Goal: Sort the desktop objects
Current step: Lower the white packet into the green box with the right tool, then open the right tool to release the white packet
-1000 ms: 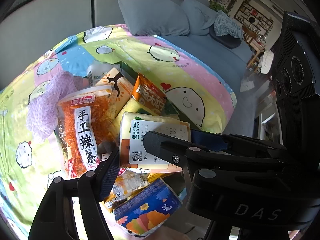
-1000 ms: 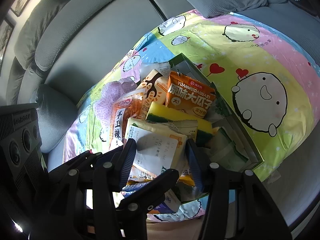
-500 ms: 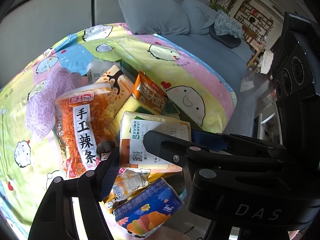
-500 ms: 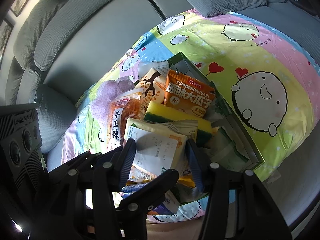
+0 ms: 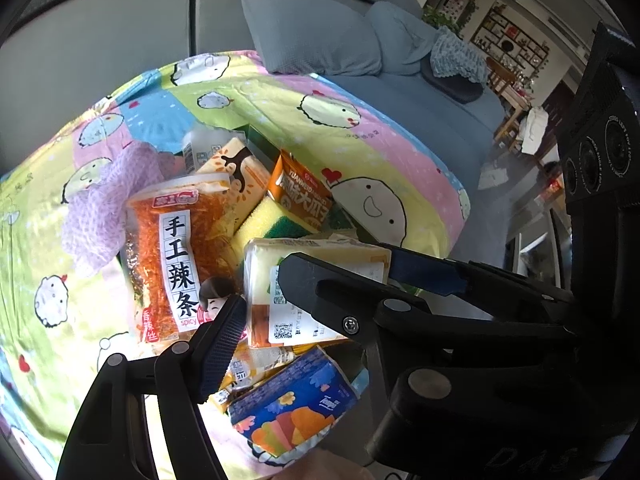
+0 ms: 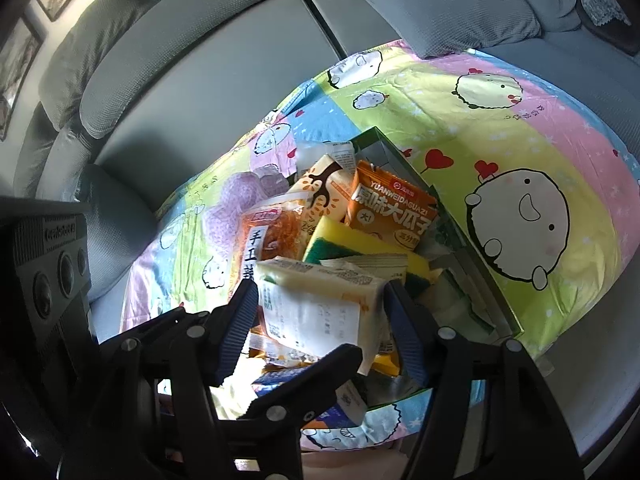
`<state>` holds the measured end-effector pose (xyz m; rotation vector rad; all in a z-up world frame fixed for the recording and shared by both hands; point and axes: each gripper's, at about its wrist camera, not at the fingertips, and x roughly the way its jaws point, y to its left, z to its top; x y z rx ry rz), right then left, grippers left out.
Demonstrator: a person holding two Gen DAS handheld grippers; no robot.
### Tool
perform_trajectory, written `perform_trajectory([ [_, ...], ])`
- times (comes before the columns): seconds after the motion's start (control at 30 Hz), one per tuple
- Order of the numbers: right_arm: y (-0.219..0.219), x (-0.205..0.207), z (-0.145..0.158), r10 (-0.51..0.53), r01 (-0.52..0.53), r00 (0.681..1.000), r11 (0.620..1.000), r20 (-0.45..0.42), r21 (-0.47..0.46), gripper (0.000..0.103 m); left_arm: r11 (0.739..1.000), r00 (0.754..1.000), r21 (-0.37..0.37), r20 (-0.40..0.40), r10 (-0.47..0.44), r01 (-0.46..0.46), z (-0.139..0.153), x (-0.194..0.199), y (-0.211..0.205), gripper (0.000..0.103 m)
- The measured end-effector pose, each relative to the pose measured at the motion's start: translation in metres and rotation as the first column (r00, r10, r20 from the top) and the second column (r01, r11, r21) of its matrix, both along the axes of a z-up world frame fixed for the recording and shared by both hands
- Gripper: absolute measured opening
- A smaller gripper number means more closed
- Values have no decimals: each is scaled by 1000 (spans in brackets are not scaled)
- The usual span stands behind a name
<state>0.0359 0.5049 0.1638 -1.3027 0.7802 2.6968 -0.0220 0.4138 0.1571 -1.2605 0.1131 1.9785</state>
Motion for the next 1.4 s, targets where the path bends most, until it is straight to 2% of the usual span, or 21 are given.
perform_trajectory([
  [0.47, -13, 9, 18, -3, 4, 1000, 999, -30, 35, 70, 1000, 1000, 22, -18, 9, -9, 17, 5, -11, 72],
  [0.67, -17, 14, 24, -8, 10, 999, 999, -43, 50, 78, 999, 1000, 37, -20, 9, -8, 23, 7, -16, 72],
  [1.0, -20, 21, 30, -12, 15, 999, 998, -44, 59, 79, 999, 1000, 45, -21, 19, -18, 27, 12, -24, 74],
  [1.07, -20, 23, 30, -14, 16, 999, 998, -42, 58, 79, 999, 1000, 43, -20, 19, -18, 28, 12, -24, 79],
  [1.1, -20, 24, 30, -15, 17, 999, 998, -41, 56, 80, 999, 999, 41, -25, 24, -23, 28, 12, -26, 84],
  [1.17, -20, 26, 31, -19, 21, 999, 998, -41, 58, 81, 999, 999, 42, -41, 30, -29, 30, 14, -28, 84],
  [1.33, -21, 30, 32, -27, 29, 999, 998, -41, 60, 82, 998, 999, 53, -24, 34, -33, 30, 16, -34, 85],
  [1.4, -22, 31, 32, -26, 29, 999, 998, -41, 59, 87, 998, 999, 50, -24, 38, -37, 30, 18, -36, 85],
])
